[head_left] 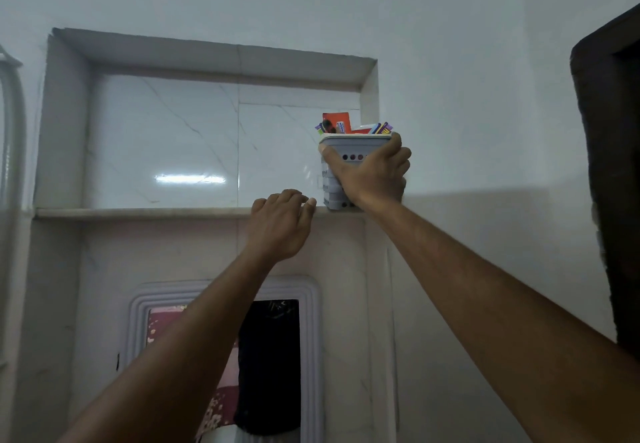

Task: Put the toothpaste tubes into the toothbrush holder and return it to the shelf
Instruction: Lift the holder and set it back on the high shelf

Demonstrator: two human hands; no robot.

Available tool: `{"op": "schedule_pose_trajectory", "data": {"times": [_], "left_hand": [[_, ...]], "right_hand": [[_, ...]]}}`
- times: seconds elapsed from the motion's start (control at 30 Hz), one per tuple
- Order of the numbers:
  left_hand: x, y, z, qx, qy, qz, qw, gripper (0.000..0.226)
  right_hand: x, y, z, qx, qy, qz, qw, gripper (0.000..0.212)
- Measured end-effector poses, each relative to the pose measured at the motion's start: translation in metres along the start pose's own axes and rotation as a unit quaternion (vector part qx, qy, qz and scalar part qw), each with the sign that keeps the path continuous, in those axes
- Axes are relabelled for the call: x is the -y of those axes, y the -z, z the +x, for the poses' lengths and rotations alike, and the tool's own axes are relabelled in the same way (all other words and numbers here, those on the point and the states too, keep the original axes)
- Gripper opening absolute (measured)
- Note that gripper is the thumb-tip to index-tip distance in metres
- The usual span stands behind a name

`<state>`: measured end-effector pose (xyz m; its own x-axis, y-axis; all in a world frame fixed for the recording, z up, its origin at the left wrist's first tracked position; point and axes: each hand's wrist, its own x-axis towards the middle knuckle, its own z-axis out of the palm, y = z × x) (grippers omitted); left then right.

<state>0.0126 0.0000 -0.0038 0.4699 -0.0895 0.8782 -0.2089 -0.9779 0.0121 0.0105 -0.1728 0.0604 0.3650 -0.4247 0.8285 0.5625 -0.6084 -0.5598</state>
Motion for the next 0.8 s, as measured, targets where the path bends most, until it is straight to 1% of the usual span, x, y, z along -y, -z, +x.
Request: {"op": "schedule_pose_trajectory", "data": {"times": [0.13,0.27,0.37,0.43,0.67,0.73,0.8], "left_hand": [[0.005,-0.001,0.003,0.001,-0.004,-0.013,1.0,0.052],[0.011,-0.001,0.003,-0.007,-0.01,-0.016,1.0,0.051],[0.012,0.0,0.002,-0.008,-0.015,-0.015,1.0,0.053],[0.011,0.001,0.002,-0.004,-0.014,-0.016,1.0,0.053],[0.008,0.006,0.0,-0.001,-0.017,-0.024,1.0,0.051],[0.007,0.01,-0.001,0.0,-0.013,-0.061,0.998,0.047],[0.005,0.013,-0.004,-0.009,0.004,-0.131,0.991,0.045]], "right_hand": [[-0.005,-0.006,0.006,0.012,0.019,-0.045,0.999,0.137],[-0.002,-0.013,0.011,0.02,0.019,-0.093,0.995,0.14],[-0.01,-0.017,0.009,0.051,0.034,-0.131,0.989,0.138],[-0.016,-0.018,0.006,0.058,0.042,-0.149,0.986,0.134],[-0.027,-0.012,-0.019,0.023,0.08,-0.166,0.983,0.109],[-0.032,-0.007,-0.029,0.009,0.094,-0.133,0.987,0.095],[-0.036,-0.001,-0.035,0.003,0.105,-0.083,0.991,0.079]]}}
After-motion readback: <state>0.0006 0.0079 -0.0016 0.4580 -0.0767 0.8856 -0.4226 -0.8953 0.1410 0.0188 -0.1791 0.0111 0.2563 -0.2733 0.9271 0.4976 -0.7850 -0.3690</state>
